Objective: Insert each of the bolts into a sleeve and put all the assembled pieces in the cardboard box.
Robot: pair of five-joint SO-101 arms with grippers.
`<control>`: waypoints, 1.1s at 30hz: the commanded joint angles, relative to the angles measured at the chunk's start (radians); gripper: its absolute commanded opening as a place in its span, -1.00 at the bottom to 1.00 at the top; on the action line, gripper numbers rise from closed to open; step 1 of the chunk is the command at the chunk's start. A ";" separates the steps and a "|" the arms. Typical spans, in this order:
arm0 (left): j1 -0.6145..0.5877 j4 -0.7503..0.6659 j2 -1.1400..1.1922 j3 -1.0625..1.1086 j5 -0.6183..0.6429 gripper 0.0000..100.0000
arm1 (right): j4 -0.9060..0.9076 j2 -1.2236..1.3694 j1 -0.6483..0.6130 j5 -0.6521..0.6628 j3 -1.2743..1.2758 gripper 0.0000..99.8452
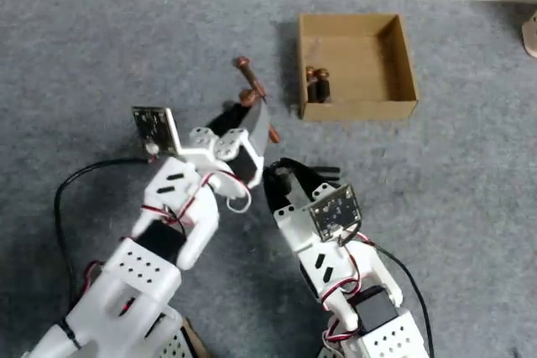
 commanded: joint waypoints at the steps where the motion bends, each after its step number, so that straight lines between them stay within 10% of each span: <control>1: 0.022 -0.044 -0.031 -0.002 -0.008 -0.99 | 0.002 -0.016 -0.010 -0.009 0.133 -0.99; 7: 0.022 -0.032 -0.047 -0.018 -0.006 -0.99 | 0.018 -0.015 -0.008 -0.009 0.133 -0.99; 16: 0.041 0.358 -0.285 -0.087 -0.003 -0.99 | 0.071 -0.016 -0.008 -0.008 0.131 -0.99; 33: 0.113 0.348 -0.295 0.022 -0.008 -0.99 | 0.016 -0.021 -0.010 -0.008 0.131 -0.99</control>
